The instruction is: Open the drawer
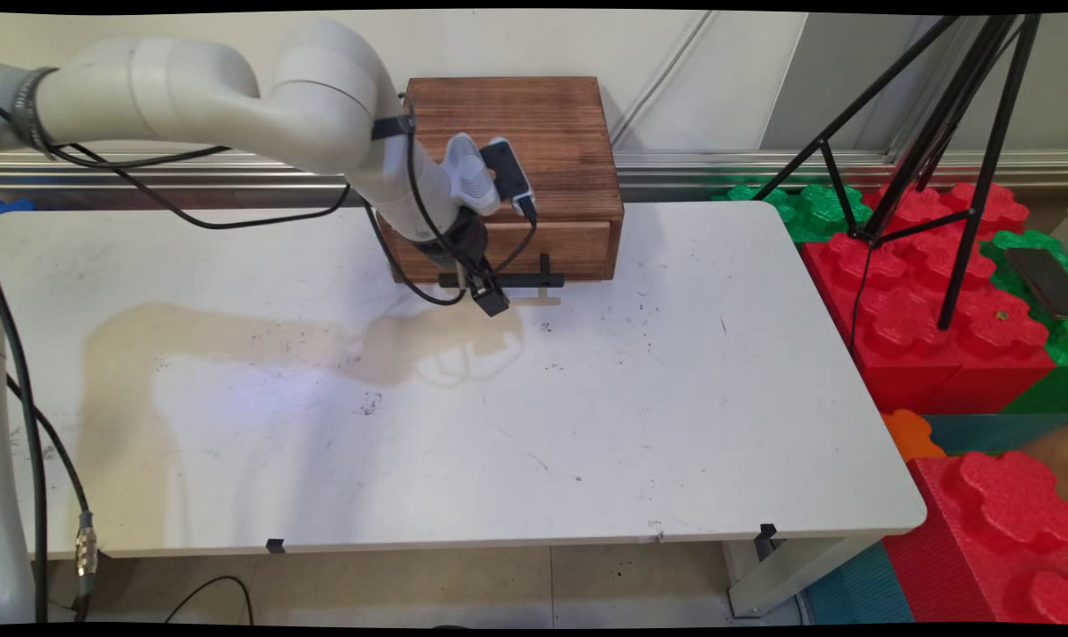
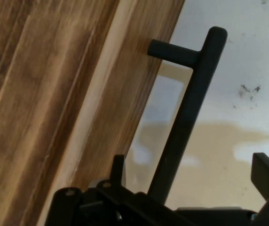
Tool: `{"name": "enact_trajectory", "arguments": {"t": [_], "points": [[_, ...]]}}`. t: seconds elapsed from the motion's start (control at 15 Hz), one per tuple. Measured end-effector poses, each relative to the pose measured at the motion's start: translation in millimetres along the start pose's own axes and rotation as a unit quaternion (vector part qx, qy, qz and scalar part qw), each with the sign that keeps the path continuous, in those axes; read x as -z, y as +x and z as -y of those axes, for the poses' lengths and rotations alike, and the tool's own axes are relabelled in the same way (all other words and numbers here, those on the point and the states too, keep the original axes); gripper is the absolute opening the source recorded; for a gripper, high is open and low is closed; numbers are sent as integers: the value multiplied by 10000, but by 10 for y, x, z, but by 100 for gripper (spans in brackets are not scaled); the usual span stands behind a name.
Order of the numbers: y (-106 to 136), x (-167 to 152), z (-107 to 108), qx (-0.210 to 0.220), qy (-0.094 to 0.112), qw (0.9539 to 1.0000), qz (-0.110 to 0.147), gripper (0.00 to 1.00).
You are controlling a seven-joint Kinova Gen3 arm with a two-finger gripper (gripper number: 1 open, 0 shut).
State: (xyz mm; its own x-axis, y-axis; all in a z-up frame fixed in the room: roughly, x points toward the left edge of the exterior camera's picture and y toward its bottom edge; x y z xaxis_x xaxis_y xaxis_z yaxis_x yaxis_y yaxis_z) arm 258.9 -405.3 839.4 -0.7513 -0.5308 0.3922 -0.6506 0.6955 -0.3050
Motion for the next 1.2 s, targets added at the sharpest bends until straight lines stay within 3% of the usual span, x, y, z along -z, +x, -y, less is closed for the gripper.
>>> {"name": "enact_trajectory", "arguments": {"t": [0.53,1.2], "points": [[14,-347,-9,45,-133,9998,169,100],[5,-391,-146,103,-271,9993,256,100]]}}
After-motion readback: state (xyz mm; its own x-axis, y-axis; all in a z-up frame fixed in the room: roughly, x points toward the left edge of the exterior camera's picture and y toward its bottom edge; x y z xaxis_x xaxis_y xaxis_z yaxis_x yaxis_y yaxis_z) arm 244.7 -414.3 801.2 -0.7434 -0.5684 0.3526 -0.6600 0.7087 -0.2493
